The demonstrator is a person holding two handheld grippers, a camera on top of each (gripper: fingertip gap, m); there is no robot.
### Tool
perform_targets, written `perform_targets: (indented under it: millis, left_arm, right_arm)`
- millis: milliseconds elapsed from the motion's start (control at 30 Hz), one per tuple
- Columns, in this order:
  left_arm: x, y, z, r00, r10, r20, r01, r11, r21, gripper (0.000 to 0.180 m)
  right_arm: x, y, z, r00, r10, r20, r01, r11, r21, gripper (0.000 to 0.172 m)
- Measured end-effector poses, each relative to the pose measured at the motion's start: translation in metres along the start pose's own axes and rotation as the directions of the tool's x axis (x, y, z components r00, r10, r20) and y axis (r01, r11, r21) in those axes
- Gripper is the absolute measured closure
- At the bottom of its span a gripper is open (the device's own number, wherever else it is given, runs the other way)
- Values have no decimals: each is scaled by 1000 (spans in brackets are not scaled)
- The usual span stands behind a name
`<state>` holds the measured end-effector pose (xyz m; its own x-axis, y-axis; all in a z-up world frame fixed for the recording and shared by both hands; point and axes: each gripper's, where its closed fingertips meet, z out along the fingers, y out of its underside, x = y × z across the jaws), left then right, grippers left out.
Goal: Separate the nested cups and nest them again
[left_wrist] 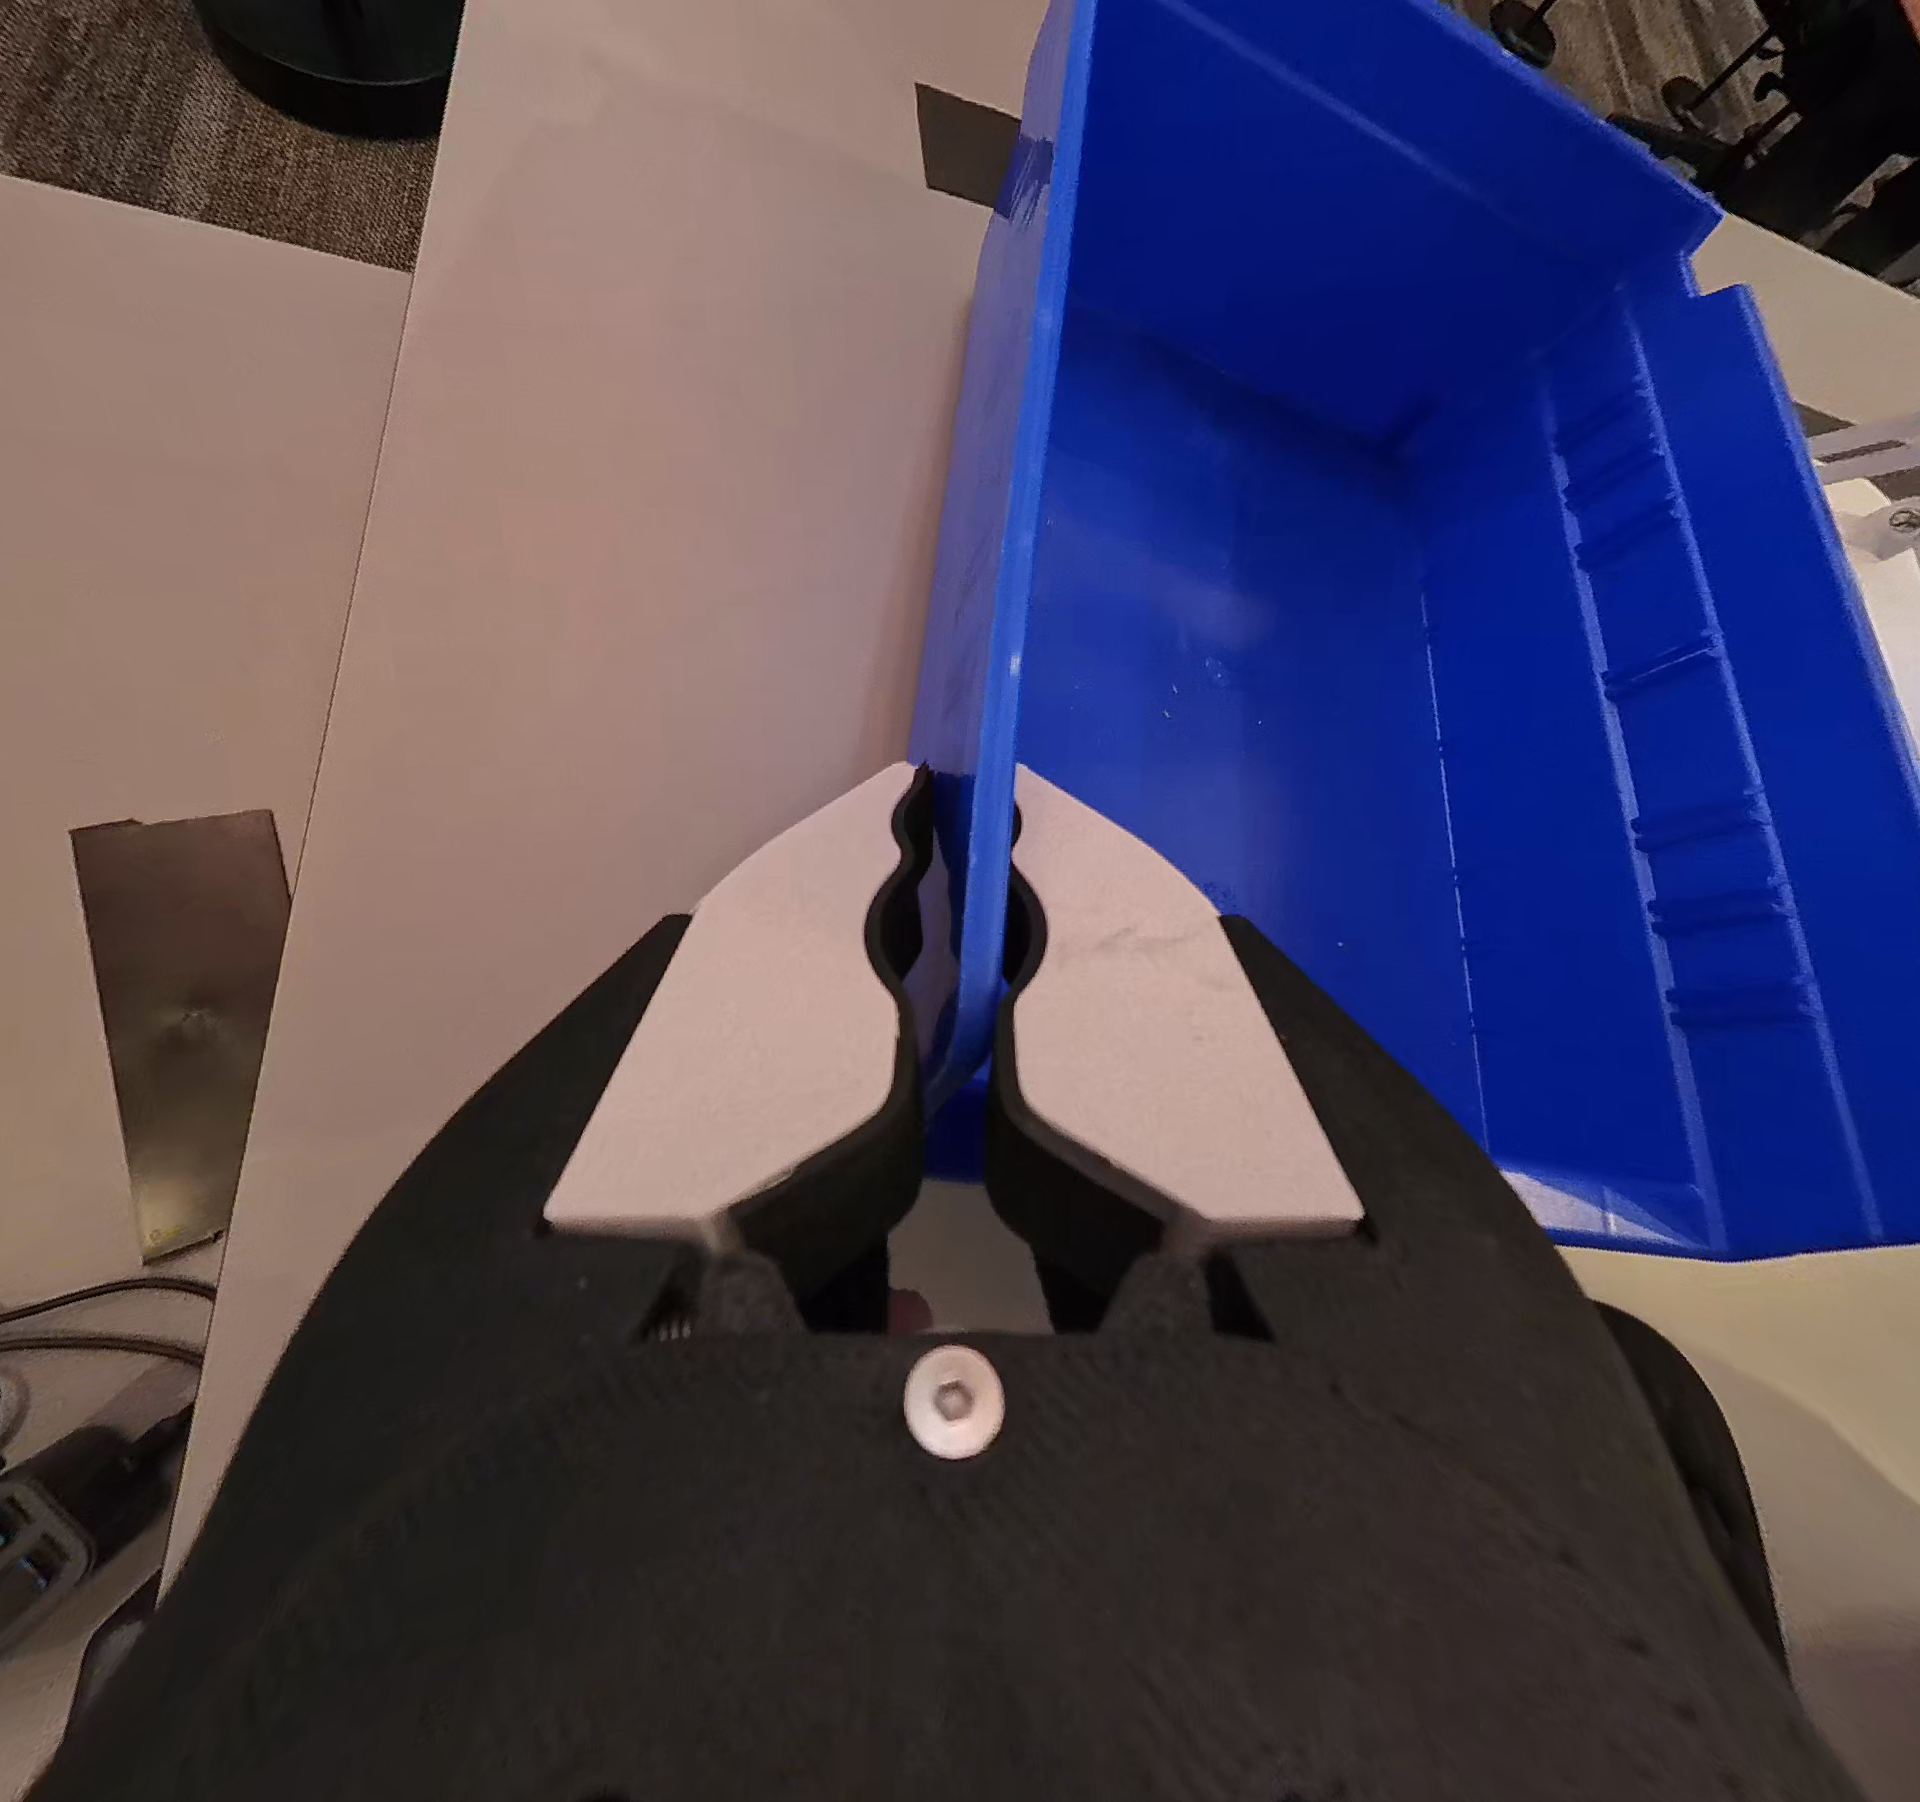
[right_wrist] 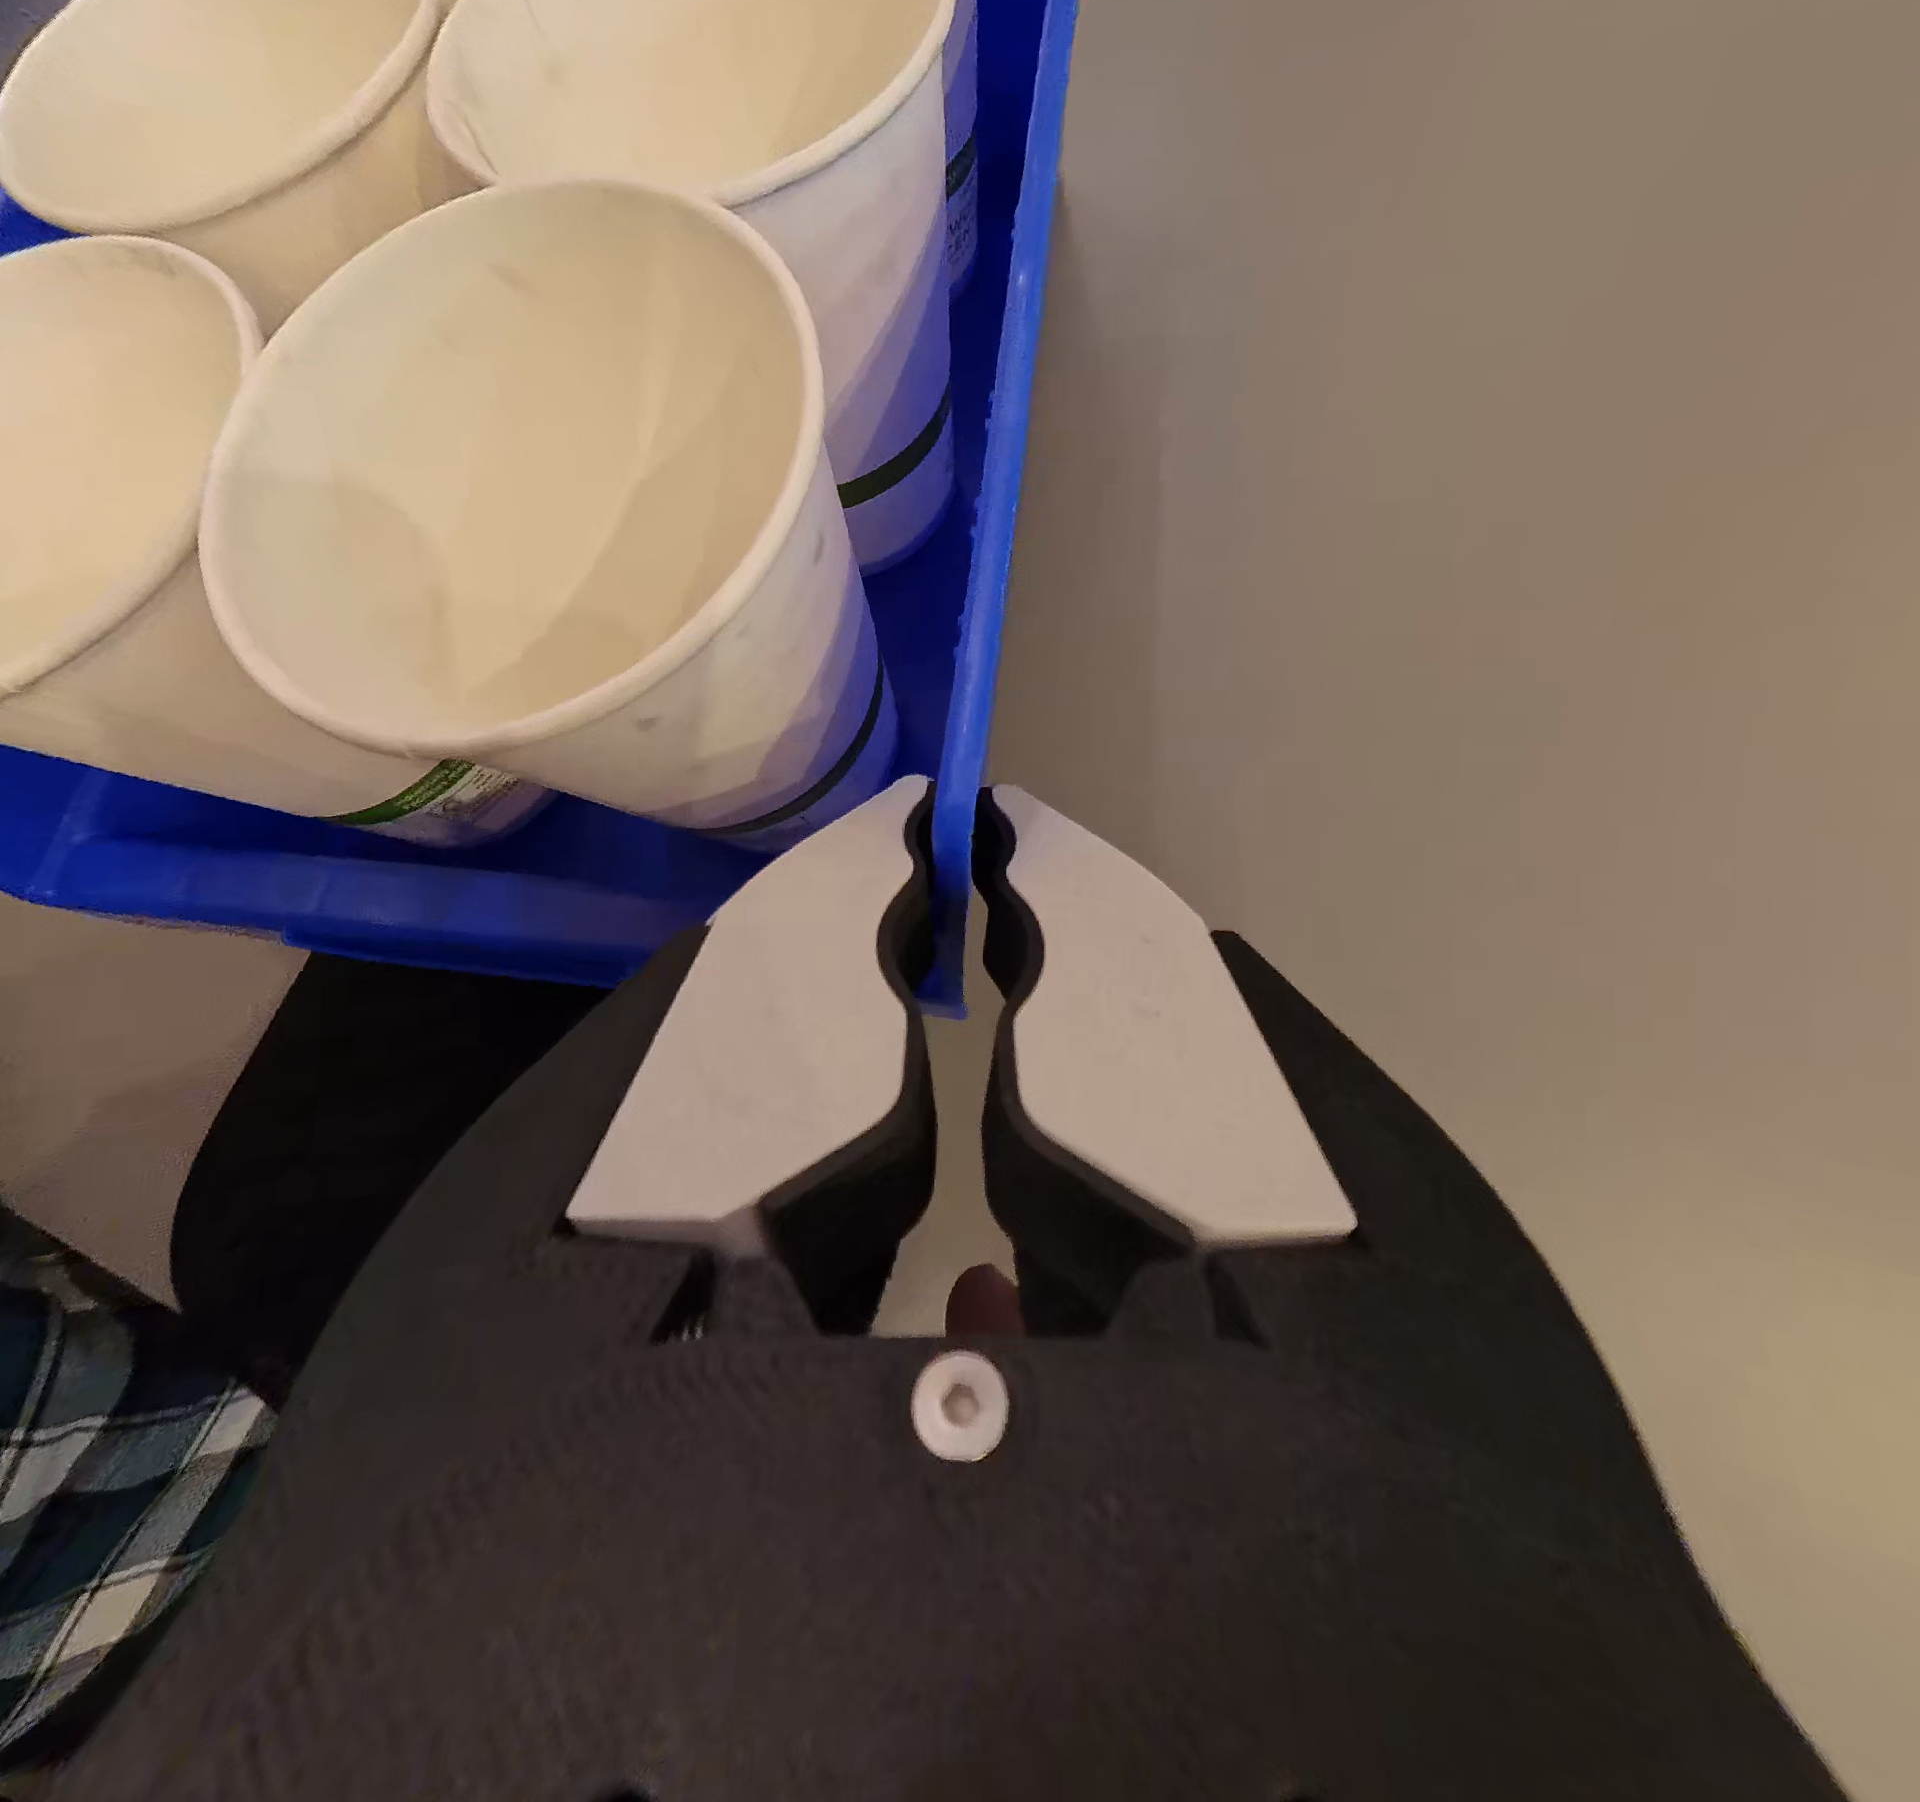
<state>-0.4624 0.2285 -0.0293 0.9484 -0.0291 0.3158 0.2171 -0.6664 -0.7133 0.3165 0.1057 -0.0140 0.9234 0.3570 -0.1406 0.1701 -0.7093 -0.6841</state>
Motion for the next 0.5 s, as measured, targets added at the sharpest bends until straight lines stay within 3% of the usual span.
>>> perform_targets:
  millis: [200,500]
  left_arm:
    - [2,5,-8,1000,-10,-11,10,1000,-14,172]
    - [-6,10,-24,1000,-20,-11,20,1000,-7,172]
  right_arm:
    - [-26,4,-2,999,-13,31,13,1000,0,167]
    - [-78,-10,25,988,-98,121,99,995,-4,167]
